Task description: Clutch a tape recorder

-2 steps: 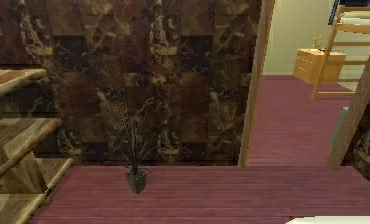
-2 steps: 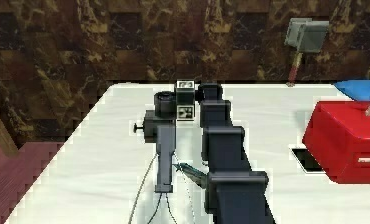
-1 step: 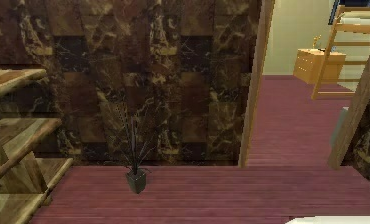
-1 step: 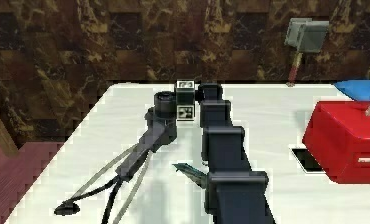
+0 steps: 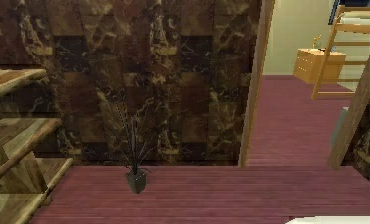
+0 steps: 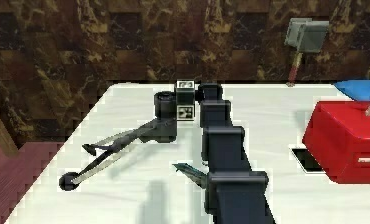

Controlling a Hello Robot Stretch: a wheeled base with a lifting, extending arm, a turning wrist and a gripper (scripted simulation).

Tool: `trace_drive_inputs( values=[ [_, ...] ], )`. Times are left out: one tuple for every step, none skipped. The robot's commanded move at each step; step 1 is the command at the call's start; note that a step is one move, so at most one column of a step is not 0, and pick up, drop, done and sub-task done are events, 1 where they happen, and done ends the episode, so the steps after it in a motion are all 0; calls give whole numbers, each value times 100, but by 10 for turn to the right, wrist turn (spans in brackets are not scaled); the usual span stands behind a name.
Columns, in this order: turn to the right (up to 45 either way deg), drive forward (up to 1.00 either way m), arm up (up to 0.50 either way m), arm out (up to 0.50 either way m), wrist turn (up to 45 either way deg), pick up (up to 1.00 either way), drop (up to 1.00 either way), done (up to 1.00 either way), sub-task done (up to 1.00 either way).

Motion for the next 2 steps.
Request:
trace_drive_inputs(
  values=[
    [0, 0, 0, 0, 450, 0, 0, 0, 0],
    [0, 0, 0, 0, 450, 0, 0, 0, 0]
  ],
)
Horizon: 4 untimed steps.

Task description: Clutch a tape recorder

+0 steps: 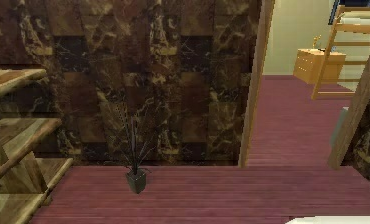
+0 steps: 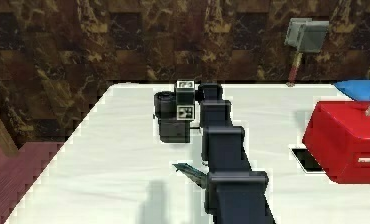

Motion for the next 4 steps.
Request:
trace_drive_inputs(
  values=[
    [0, 0, 0, 0, 420, 0, 0, 0, 0],
    [0, 0, -30, 0, 0, 0, 0, 0, 0],
    [0, 0, 0, 0, 0, 100, 0, 0, 0],
    [0, 0, 10, 0, 0, 0, 0, 0, 0]
  ],
)
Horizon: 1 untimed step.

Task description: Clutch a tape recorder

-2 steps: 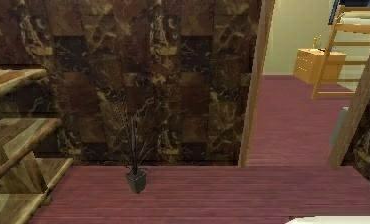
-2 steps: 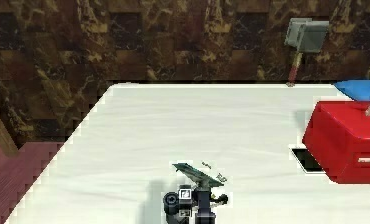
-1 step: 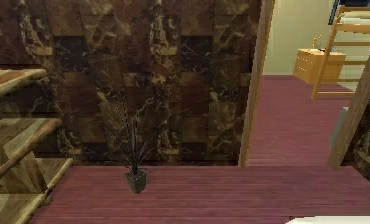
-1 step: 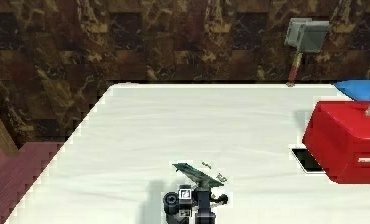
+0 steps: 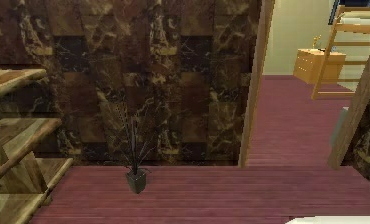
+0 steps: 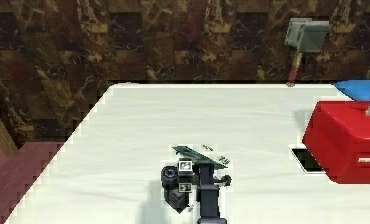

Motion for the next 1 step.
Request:
trace_drive_inputs(
  values=[
    [0, 0, 0, 0, 0, 0, 0, 100, 0]
  ],
)
